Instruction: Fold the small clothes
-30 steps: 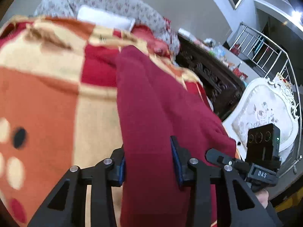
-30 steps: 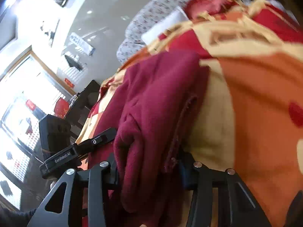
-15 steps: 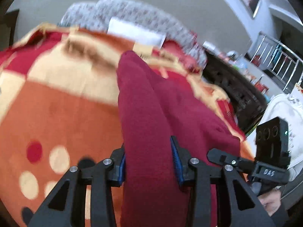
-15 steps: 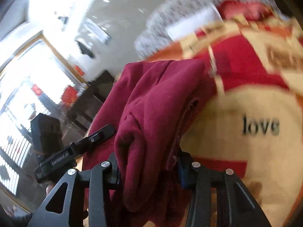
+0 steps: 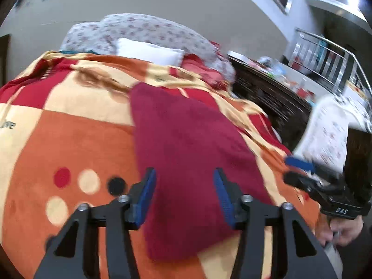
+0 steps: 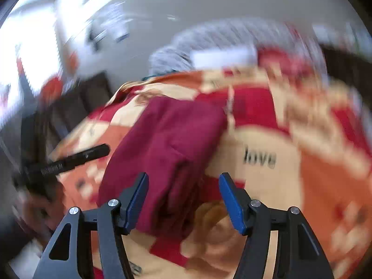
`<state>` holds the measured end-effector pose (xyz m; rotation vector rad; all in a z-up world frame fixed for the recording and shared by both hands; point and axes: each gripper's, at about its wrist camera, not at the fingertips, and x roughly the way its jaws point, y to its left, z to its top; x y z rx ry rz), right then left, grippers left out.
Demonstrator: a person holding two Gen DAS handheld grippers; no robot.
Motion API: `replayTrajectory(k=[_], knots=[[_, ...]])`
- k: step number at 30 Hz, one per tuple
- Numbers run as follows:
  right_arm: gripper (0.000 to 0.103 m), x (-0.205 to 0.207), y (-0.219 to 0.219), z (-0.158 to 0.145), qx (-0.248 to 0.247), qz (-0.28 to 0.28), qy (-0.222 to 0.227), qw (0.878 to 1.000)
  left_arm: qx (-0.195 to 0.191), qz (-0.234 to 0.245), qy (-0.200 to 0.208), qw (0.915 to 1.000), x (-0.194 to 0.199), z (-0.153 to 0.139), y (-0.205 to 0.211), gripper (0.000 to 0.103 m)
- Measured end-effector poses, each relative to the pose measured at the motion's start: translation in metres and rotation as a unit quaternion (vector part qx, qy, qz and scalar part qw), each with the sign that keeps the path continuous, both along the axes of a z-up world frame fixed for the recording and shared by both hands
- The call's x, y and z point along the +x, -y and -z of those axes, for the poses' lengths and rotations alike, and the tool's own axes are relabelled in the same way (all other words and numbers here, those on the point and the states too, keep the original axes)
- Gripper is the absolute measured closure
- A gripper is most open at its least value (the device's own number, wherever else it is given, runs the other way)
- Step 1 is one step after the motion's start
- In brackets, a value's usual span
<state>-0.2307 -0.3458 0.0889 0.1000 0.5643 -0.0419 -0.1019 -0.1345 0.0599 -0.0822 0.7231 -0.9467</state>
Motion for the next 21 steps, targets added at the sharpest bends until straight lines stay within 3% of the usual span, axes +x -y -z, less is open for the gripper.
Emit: replayTrajectory(k=[2,7,9,13,17,20,21], knots=[[0.054,-0.003,-0.028,-0.005,-0.065,-0.047,0.004,0.997,0.004,0.016,-0.015,0.9998,-0.012,0.011,0.004,0.065],[0.062,0.029,-0.049,0.003,-0.147,-0.082,-0.028,0.985,-0.006,-0.004,-0.035,0.9994,-0.017,0.035,0.002,0.066],[0.062,0.044,-0.043,0.007,-0.138,-0.085,-0.035,0.986,0.003,-0.005,-0.019,0.9998,-0.022,0.037,0.006,0.065],[0.062,0.067,-0.019,0.047,-0.102,-0.066,-0.097,0.988,0.003,0.004,-0.019,0.9998,-0.022,0.042,0.011,0.065],[0.062,0.057,-0.008,0.061,-0.073,-0.054,-0.041,0.995,-0.031,0.008,-0.047,0.9983,-0.015,0.046,0.003,0.064],[0.061,0.055,-0.011,0.062,-0.077,-0.052,-0.034,0.995,-0.038,0.006,-0.053,0.9979,-0.013,0.048,0.002,0.063],[0.057,0.055,-0.013,0.062,-0.080,-0.053,-0.033,0.995,-0.038,0.009,-0.050,0.9980,-0.015,0.047,0.003,0.057]])
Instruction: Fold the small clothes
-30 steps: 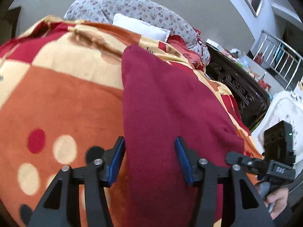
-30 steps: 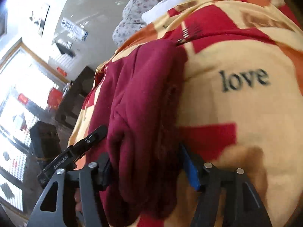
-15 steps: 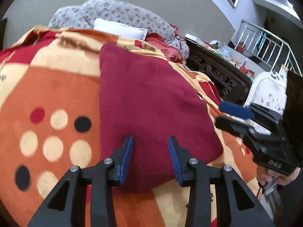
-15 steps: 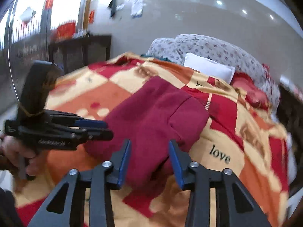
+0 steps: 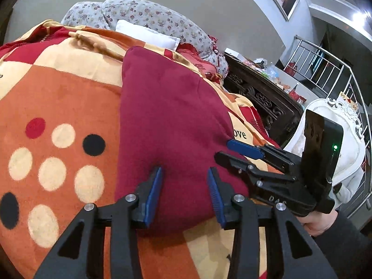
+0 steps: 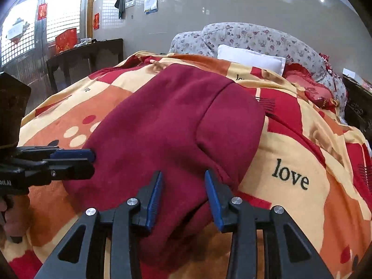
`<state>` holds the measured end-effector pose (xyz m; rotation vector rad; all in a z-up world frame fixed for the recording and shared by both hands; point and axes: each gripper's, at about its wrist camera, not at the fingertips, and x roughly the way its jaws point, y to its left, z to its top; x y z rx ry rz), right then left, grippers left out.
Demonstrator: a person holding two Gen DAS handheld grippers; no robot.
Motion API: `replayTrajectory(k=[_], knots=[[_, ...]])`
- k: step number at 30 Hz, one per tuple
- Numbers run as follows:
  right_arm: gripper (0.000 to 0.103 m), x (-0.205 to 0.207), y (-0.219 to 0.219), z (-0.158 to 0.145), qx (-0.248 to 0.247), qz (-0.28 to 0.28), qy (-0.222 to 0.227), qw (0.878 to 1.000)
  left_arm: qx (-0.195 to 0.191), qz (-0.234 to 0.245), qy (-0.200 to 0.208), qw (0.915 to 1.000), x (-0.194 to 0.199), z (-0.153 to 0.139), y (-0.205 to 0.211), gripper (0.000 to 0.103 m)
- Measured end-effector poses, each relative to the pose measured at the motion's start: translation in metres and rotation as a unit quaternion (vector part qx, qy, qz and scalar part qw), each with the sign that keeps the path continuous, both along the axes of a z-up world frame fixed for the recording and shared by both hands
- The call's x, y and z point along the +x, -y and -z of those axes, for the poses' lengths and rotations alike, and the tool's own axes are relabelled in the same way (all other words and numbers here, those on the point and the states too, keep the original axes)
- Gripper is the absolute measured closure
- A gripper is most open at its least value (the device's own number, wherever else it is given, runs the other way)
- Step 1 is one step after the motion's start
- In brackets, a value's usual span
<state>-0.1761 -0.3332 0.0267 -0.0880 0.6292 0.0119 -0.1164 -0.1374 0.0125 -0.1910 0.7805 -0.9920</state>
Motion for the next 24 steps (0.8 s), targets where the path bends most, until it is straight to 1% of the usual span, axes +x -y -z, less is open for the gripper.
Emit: replayTrajectory(k=[1,2,3,5,7,8,11,13,14,16,18,19,21,22,24], knots=[[0.052,0.000,-0.002,0.000,-0.003,-0.003,0.002,1.000,-0.003,0.008,0.004,1.0000,-0.002,-0.001,0.002,0.053],[0.042,0.000,-0.006,0.000,-0.007,-0.011,0.002,1.000,-0.005,0.015,0.006,0.9999,-0.003,-0.001,0.003,0.044],[0.033,-0.001,-0.012,0.002,-0.017,-0.021,0.002,1.000,-0.006,0.021,0.008,0.9997,-0.003,-0.002,0.005,0.037],[0.026,0.002,-0.025,0.004,-0.047,-0.026,-0.001,0.999,-0.003,0.029,0.012,0.9995,-0.006,-0.003,0.008,0.032],[0.024,0.004,-0.031,0.006,-0.064,-0.027,-0.001,0.998,-0.010,0.035,0.009,0.9993,-0.005,-0.003,0.009,0.029],[0.024,0.004,-0.029,0.005,-0.058,-0.028,-0.001,0.998,-0.015,0.035,0.005,0.9993,-0.003,-0.002,0.008,0.029],[0.024,0.001,-0.020,0.001,-0.026,-0.036,0.006,0.999,-0.033,0.039,-0.010,0.9986,0.002,0.000,0.004,0.029],[0.024,-0.004,-0.016,-0.006,-0.004,-0.042,0.006,0.999,-0.035,0.039,-0.011,0.9986,0.003,0.000,0.003,0.029],[0.024,-0.008,-0.013,-0.011,0.016,-0.038,-0.002,0.999,-0.032,0.038,-0.009,0.9987,0.003,0.000,0.004,0.029],[0.024,-0.019,-0.009,-0.020,0.031,-0.011,-0.018,0.999,-0.027,0.036,-0.006,0.9990,0.001,-0.001,0.007,0.028],[0.022,-0.037,-0.008,-0.027,0.017,0.022,-0.021,0.999,-0.027,0.037,-0.006,0.9989,0.001,-0.002,0.007,0.028],[0.022,-0.047,-0.007,-0.028,0.003,0.050,-0.028,0.998,-0.027,0.037,-0.006,0.9989,0.000,-0.002,0.007,0.027],[0.020,-0.059,-0.003,-0.024,-0.013,0.104,-0.048,0.993,-0.025,0.037,-0.004,0.9990,0.001,-0.002,0.008,0.027],[0.020,-0.065,-0.002,-0.023,-0.011,0.127,-0.051,0.990,-0.023,0.036,-0.002,0.9991,0.000,-0.002,0.008,0.027],[0.020,-0.075,-0.005,-0.025,-0.008,0.158,-0.039,0.987,-0.020,0.035,0.001,0.9992,-0.001,-0.002,0.009,0.027]])
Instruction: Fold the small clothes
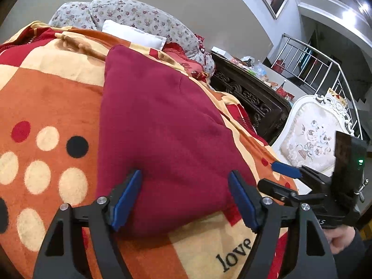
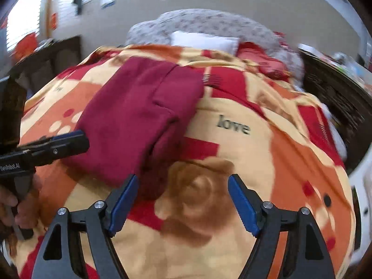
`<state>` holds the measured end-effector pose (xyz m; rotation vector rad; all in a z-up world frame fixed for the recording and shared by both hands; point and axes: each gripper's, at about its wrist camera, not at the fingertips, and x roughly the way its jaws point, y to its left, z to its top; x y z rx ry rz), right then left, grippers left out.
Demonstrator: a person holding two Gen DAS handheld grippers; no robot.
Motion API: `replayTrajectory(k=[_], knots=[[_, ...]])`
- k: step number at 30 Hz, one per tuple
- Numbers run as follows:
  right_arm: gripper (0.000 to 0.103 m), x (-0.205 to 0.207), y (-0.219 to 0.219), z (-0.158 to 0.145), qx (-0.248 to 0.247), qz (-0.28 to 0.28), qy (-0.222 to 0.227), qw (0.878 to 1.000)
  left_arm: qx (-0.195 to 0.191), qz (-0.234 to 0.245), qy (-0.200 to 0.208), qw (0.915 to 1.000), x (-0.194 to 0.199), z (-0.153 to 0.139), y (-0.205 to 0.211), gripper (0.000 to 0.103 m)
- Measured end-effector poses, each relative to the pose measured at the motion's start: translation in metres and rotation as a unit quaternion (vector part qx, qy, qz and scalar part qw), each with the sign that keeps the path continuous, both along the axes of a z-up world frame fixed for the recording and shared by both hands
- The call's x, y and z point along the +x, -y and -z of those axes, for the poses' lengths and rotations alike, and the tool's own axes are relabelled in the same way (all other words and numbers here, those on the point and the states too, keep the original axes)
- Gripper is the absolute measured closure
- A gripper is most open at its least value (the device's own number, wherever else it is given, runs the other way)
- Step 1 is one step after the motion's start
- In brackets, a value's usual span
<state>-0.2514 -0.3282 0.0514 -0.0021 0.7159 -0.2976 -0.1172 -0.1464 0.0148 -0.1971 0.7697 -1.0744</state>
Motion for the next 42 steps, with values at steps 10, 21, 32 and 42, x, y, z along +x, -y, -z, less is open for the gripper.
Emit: replayTrajectory(k=[10,21,32,42], knots=[[0.019,0.006,-0.003,0.006,0.001,0.076,-0.005,0.997,0.016,-0.005,0.013,0.9998,-0.003,0.000,0.005,0.027],[0.014,0.037,0.008,0.023,0.064,0.010,-0.055,0.996,0.018,-0.003,0.012,0.9998,-0.004,0.001,0.007,0.026],[0.002,0.035,0.017,0.047,0.069,0.035,-0.040,0.996,0.020,0.035,0.021,0.9990,-0.007,-0.003,0.018,0.000],[0.002,-0.014,-0.013,0.015,0.028,0.075,-0.005,0.997,0.129,-0.110,0.050,0.9843,-0.046,-0.036,-0.009,0.000]])
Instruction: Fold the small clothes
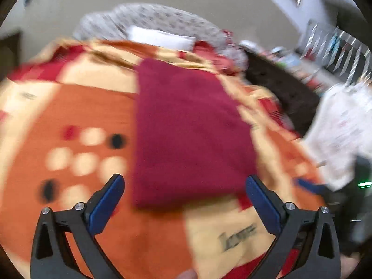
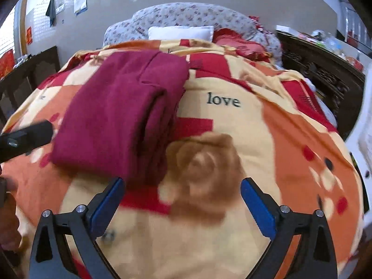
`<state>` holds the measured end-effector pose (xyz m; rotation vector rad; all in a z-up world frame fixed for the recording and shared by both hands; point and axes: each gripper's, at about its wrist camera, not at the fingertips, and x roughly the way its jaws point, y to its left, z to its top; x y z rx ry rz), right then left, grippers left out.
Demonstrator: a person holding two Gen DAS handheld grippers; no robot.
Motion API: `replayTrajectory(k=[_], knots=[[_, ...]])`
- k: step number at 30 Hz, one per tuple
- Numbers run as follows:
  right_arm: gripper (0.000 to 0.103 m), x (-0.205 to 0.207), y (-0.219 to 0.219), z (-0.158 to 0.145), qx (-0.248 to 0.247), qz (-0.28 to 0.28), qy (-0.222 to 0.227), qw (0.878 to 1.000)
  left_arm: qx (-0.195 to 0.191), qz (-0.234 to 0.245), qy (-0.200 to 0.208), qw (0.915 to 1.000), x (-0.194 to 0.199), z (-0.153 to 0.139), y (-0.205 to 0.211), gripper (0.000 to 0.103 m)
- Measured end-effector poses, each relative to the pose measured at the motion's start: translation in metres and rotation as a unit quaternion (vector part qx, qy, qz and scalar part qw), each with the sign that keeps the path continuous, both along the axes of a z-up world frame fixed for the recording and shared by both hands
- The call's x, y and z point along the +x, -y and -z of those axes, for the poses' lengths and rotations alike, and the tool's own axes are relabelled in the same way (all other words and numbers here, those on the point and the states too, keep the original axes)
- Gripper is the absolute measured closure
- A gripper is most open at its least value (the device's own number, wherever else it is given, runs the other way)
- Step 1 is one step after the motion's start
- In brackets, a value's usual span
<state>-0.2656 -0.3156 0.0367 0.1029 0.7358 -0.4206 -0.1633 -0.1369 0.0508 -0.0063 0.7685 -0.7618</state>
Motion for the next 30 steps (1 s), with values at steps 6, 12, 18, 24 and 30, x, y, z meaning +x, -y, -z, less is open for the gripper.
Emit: replayTrajectory(k=[6,12,18,24,30], knots=[[0.002,-0.064,-0.036,-0.026,-0.020,0.013,0.036,0.999,0.061,-0.058,0.026,0.9962,-0.049,-0.016,-0.023,0.000],[0.001,-0.108,-0.059,-0.047,-0.029,0.014,0.069,0.997,0.098,-0.065,0.071,0.9906,-0.079,-0.028,-0.026,0.000],[0.001,-0.125,-0.066,-0.053,-0.036,0.016,0.074,0.996,0.104,-0.064,0.077,0.9896,-0.088,-0.032,-0.028,0.000],[0.001,-0.126,-0.065,-0.049,-0.033,0.019,0.073,0.997,0.106,-0.057,0.066,0.9906,-0.086,-0.030,-0.027,0.000],[0.001,-0.124,-0.065,-0.044,-0.031,0.018,0.069,0.997,0.100,-0.060,0.089,0.9892,-0.090,-0.029,-0.028,0.000]])
